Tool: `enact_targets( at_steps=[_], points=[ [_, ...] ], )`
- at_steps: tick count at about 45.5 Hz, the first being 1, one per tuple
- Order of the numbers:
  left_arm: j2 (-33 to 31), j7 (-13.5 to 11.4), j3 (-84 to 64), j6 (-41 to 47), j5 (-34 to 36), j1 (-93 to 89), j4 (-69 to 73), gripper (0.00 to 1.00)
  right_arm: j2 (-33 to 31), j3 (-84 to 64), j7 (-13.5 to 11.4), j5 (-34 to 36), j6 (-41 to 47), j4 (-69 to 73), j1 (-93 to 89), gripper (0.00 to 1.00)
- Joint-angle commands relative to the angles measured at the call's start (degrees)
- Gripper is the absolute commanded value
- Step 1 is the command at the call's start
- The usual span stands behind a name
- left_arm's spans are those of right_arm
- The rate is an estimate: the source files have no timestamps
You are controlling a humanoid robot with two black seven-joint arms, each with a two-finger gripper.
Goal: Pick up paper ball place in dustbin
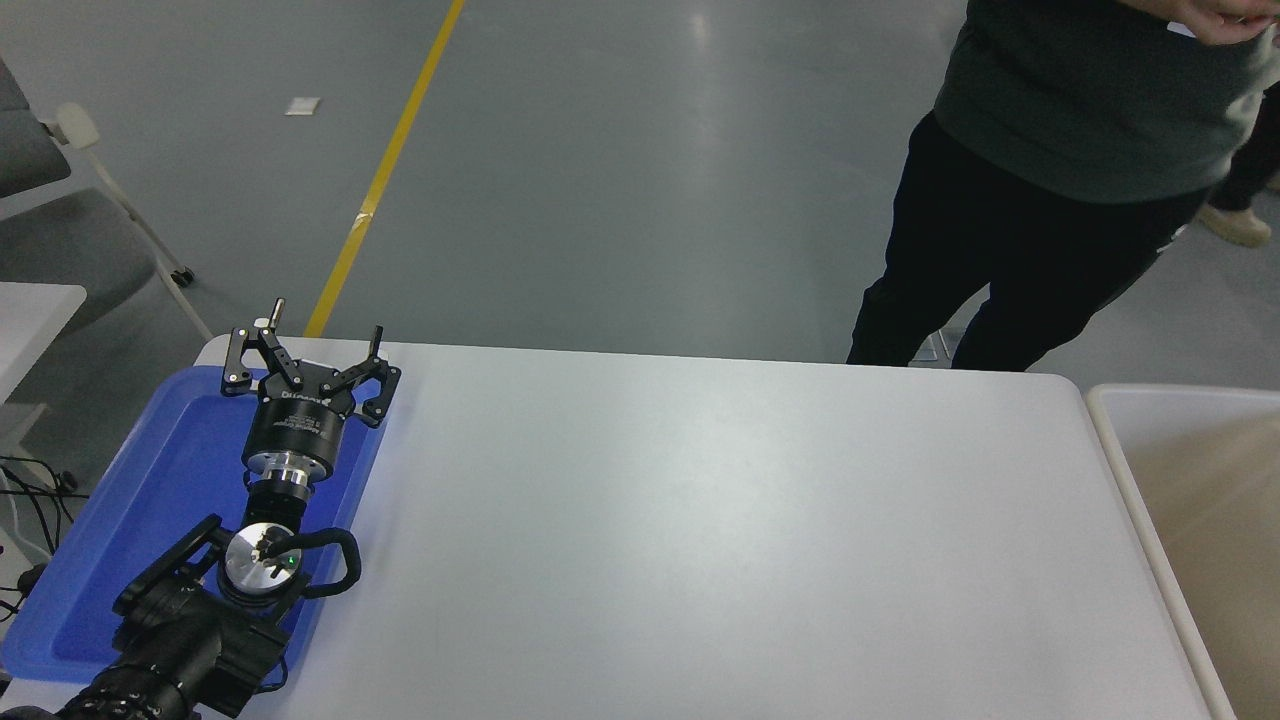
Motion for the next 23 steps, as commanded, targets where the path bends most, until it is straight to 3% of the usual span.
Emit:
enact_targets(
  at_steps=[1,4,6,11,17,23],
  points=[
    [0.00,-0.02,0.00,-0.01,-0.04,0.01,0.04,1.00,6.12,6.64,-0.56,5.02,-8.46,-8.79,-13.81,0.09],
    [0.00,-0.02,0.00,-0.01,-0.04,0.01,0.04,1.00,7.53,6.64,-0.73,6.70,-9.78,-9.85,-15.22,0.14],
    [0.00,-0.02,0.00,-0.01,-0.04,0.01,0.04,1.00,8.23,6.64,-0.74,7.66,-10.75,-10.29,-15.83,0.24],
    [0.00,-0.02,0.00,-0.01,-0.04,0.01,0.04,1.00,9.20,6.73,-1.52,9.60,-12.33,-10.29,-16.45,0.79],
    [0.00,-0.02,0.00,-0.01,-0.04,0.01,0.04,1.00,10.34,6.99,-1.70,11.09,-12.33,-10.29,-16.71,0.86],
    [0.00,-0.02,0.00,-0.01,-0.04,0.01,0.04,1.00,11.04,7.78,-1.88,11.18,-12.33,-10.29,-16.80,0.98]
  ],
)
